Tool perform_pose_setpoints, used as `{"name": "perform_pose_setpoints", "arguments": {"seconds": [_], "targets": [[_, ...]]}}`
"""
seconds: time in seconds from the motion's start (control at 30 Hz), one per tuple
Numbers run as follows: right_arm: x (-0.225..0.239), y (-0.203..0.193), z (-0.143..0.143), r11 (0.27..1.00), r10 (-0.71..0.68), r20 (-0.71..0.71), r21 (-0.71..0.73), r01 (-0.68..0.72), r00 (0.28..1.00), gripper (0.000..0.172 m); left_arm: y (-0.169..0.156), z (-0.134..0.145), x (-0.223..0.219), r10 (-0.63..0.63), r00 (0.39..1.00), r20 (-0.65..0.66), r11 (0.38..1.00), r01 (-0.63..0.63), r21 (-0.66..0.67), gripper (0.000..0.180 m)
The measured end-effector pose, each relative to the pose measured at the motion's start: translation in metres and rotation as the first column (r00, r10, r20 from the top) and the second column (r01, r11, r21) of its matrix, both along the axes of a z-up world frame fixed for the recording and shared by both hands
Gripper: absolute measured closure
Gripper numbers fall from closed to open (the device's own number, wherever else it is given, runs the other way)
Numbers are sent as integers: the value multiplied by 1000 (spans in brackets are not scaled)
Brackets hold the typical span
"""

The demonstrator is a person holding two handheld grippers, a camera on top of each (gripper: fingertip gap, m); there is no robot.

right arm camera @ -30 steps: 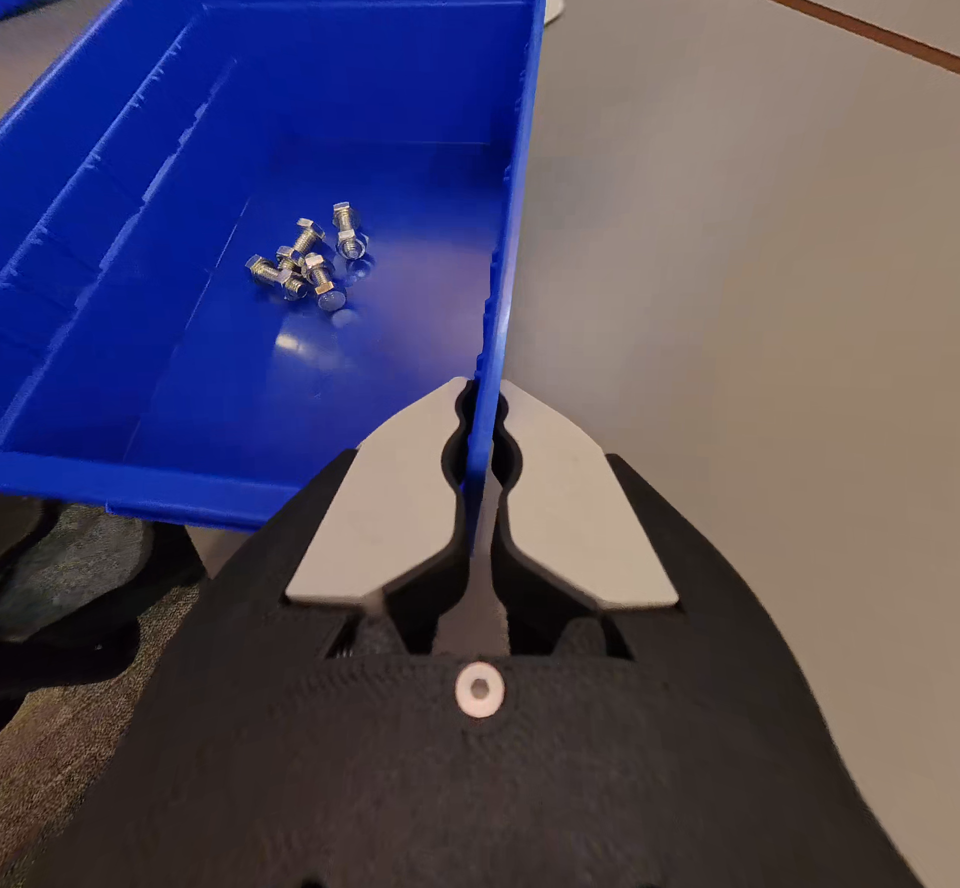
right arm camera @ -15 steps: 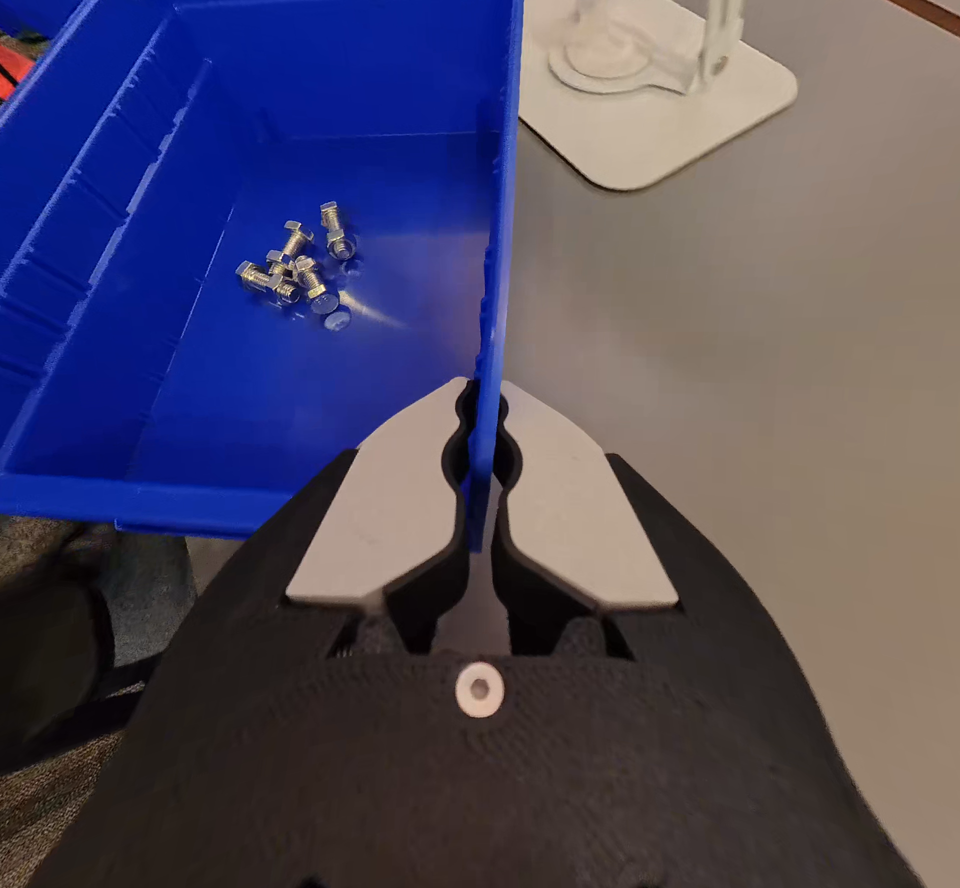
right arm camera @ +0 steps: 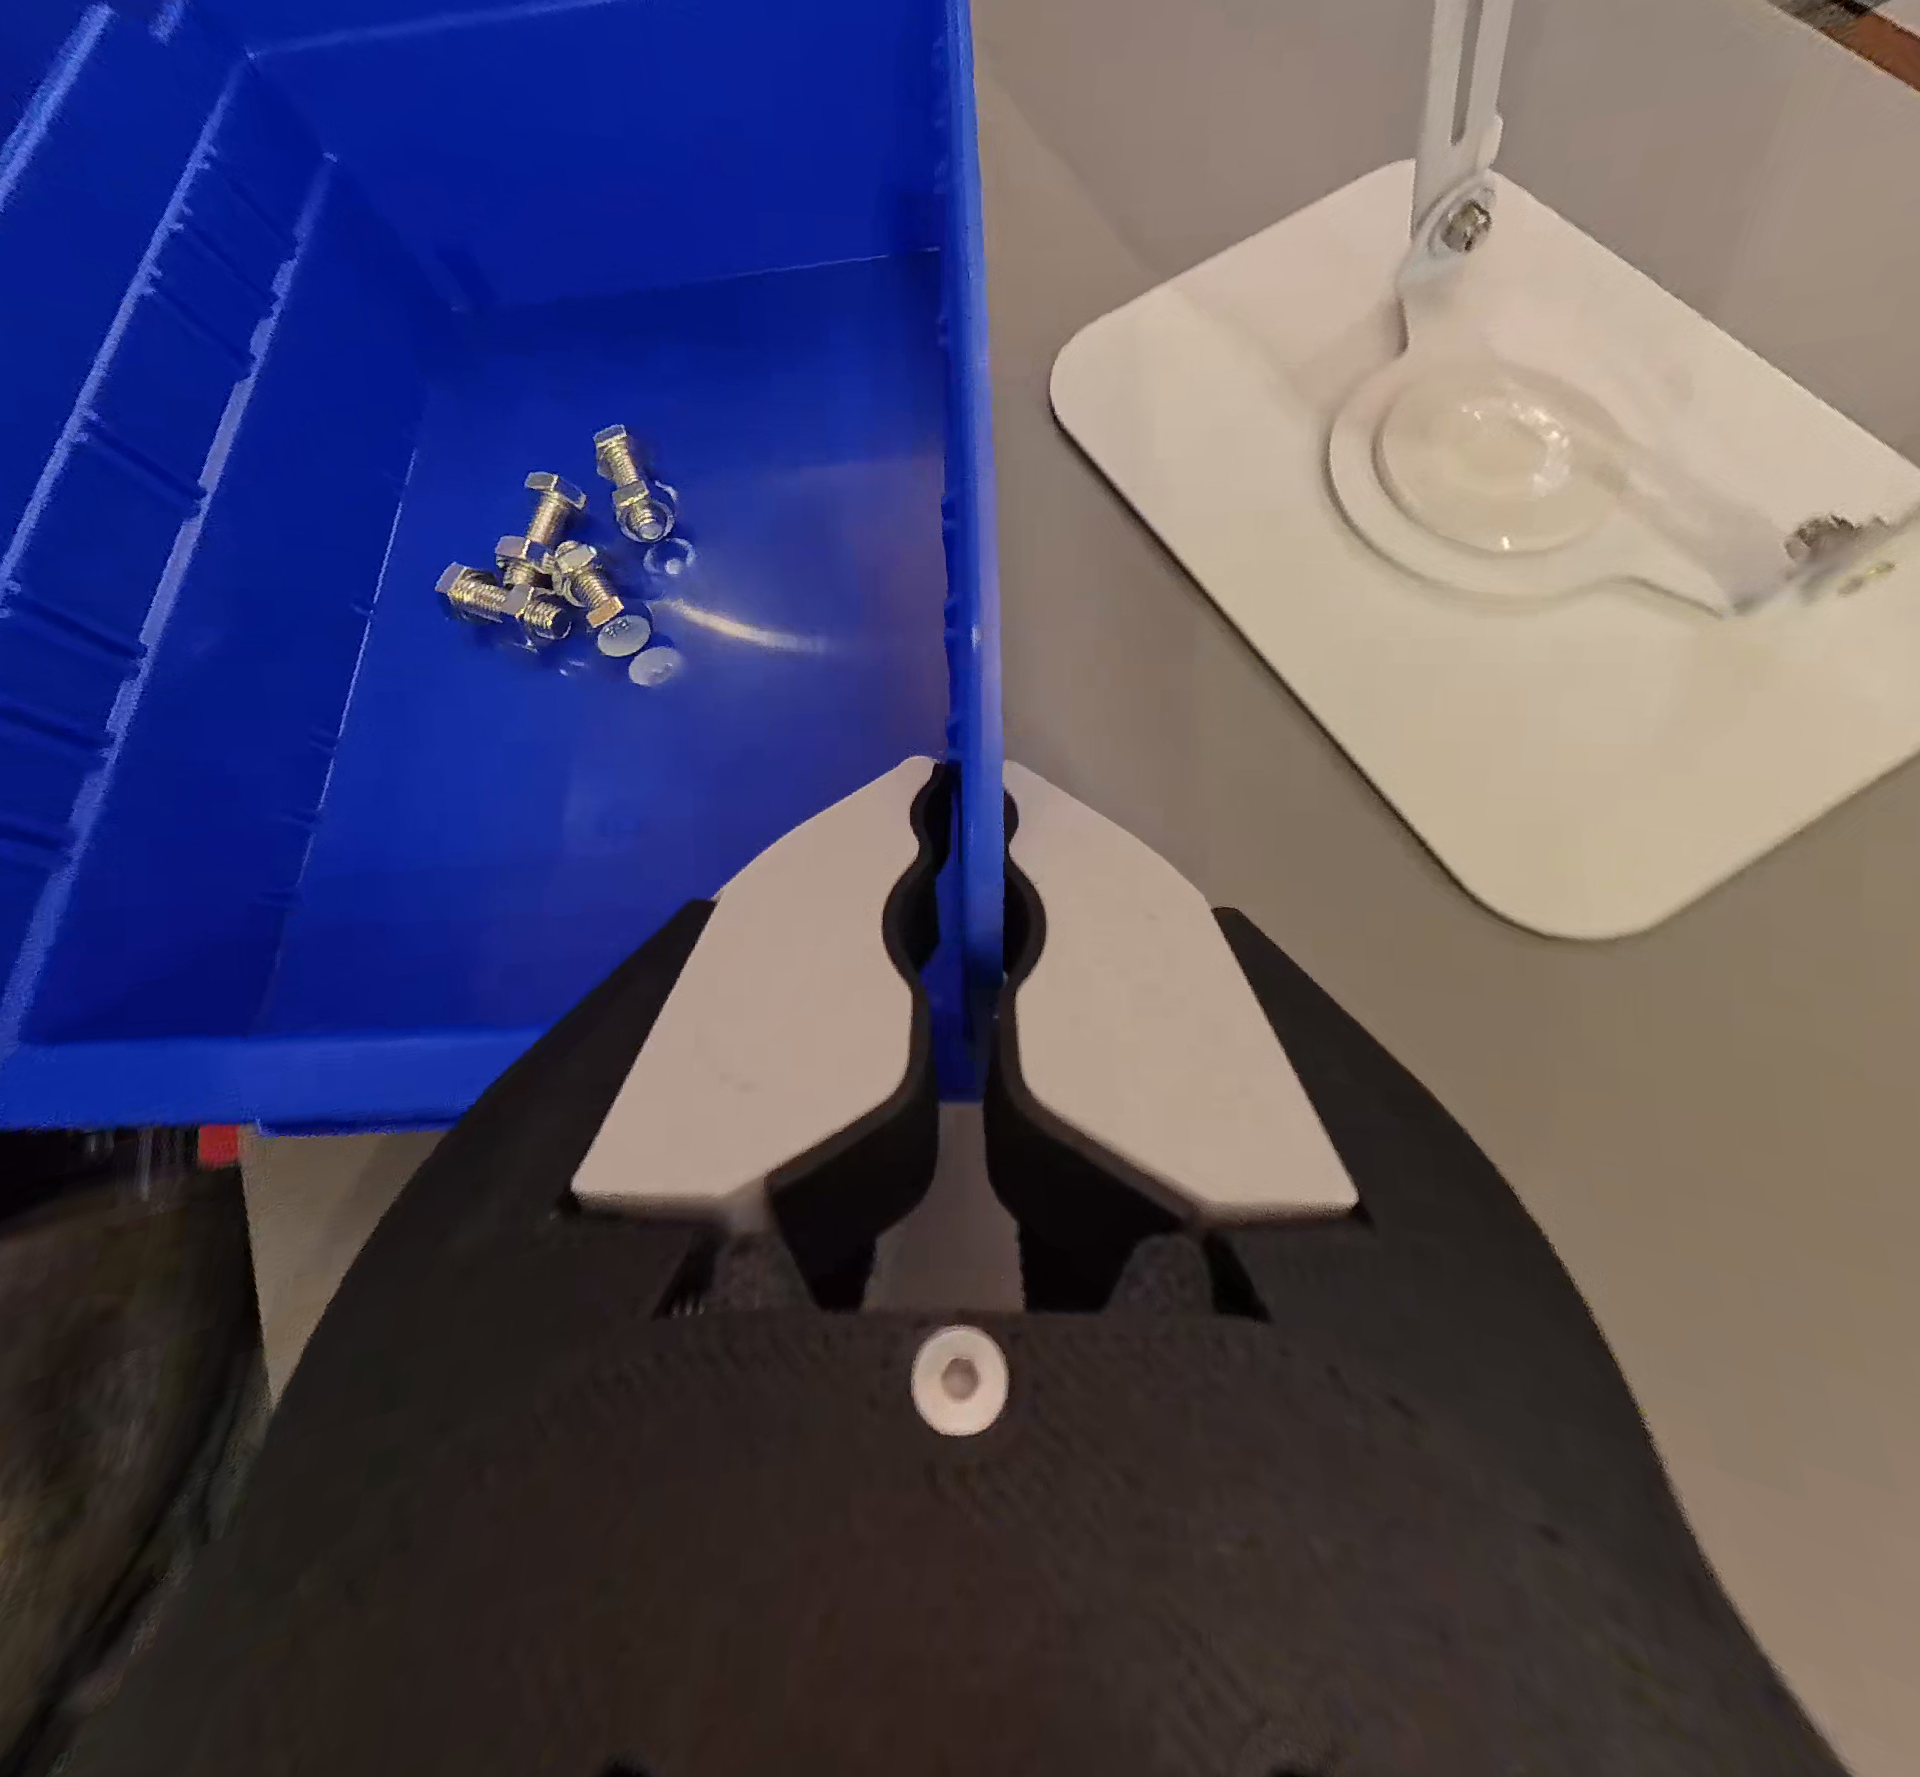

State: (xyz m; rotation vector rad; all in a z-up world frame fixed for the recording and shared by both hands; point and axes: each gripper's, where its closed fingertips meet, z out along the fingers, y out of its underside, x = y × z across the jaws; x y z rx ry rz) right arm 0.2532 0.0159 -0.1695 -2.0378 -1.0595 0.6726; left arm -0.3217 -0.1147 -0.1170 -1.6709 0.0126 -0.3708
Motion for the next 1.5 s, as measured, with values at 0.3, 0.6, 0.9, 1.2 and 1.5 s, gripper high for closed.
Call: {"name": "perform_pose_setpoints", "arguments": {"seconds": [0.3, 0.6, 0.9, 1.2, 1.5], "targets": [[-63, 46, 1, 974, -213, -81, 55, 218, 974, 167, -15, 9, -25, 88, 995, 48, 996, -89, 25, 177], [-104, 21, 3, 973, -212, -102, 73, 219, 972, 136, -17, 7, -24, 82, 995, 57, 996, -83, 21, 177], [-99, -23, 11, 989, -67, 6, 133, 66, 998, 164, -26, 18, -18, 61, 995, 77, 997, -65, 49, 177], [-149, -53, 11, 983, 42, 57, 174, -52, 997, 161, -33, 42, -4, 32, 997, 69, 995, -39, 91, 177], [-197, -11, 13, 987, -3, -19, 161, 6, 1000, 160, -36, 66, 15, -6, 998, 57, 992, -1, 129, 177]]}}
